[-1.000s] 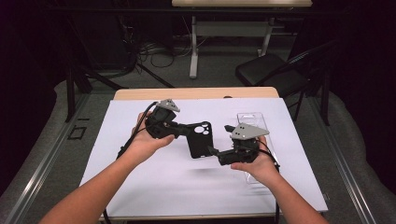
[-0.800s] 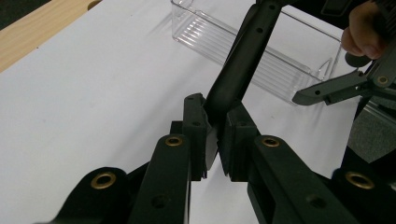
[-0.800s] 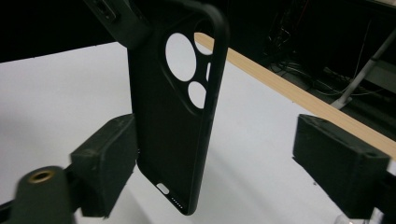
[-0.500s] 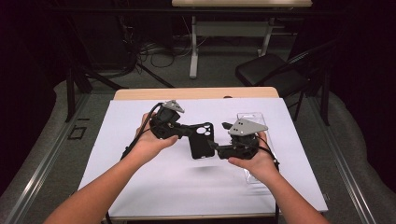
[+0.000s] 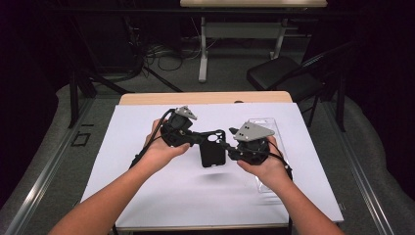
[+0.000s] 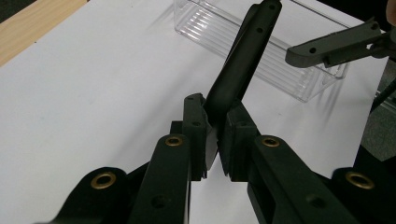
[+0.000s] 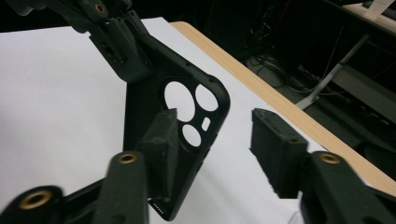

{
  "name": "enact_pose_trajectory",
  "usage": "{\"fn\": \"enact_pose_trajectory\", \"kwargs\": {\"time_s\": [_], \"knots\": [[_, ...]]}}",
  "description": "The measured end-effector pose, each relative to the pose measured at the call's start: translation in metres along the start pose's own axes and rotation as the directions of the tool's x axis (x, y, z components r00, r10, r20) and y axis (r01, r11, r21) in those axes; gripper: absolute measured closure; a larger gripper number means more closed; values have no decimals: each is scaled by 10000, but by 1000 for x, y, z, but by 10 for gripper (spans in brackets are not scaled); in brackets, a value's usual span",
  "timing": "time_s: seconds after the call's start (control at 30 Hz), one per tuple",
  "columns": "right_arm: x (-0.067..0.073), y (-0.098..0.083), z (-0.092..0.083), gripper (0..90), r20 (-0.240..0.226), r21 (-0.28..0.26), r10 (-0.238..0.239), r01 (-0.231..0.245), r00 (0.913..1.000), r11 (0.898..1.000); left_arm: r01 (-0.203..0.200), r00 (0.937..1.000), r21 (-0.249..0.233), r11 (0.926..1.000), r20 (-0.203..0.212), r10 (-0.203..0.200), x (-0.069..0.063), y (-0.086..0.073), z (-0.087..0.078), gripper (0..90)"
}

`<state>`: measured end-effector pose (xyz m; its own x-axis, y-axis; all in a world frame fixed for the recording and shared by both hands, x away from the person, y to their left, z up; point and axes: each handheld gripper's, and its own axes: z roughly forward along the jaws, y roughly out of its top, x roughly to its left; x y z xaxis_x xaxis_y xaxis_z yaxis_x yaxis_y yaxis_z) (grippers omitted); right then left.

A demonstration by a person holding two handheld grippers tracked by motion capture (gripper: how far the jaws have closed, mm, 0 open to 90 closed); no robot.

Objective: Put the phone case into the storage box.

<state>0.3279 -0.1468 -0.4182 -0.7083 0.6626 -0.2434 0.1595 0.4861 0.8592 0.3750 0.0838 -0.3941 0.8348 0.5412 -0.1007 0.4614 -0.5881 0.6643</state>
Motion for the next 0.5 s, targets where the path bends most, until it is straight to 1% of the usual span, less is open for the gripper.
{"fn": "enact_pose_trajectory", "kwargs": {"time_s": [0.07,0.2,0.27,0.37,0.4,0.43,0.47,0.5], "knots": [[0,2,1,566,-54,58,19,-19,10000,10000,13,10000,25,10000,-7,-13,-1,0,1,821],[-1,4,2,592,89,-43,-1,1,10000,10000,-39,10000,132,9999,-47,40,-2,0,3,821],[-2,4,3,600,-79,35,17,-16,10000,10000,-31,10000,131,9999,-53,31,-2,0,5,821],[0,5,4,600,93,103,-334,334,9994,9994,-64,10000,165,9998,-50,65,-3,1,6,821],[0,5,4,606,222,144,-411,408,9989,9991,-62,10000,183,9998,-29,63,-3,1,6,821],[0,5,4,606,222,144,-411,408,9989,9991,-62,10000,183,9998,-29,63,-3,1,6,821],[0,5,3,642,165,213,-355,351,9992,9992,-101,9999,210,9997,-10,101,-3,1,7,821],[0,5,3,642,165,213,-355,351,9992,9992,-101,9999,210,9997,-10,101,-3,1,7,822]]}}
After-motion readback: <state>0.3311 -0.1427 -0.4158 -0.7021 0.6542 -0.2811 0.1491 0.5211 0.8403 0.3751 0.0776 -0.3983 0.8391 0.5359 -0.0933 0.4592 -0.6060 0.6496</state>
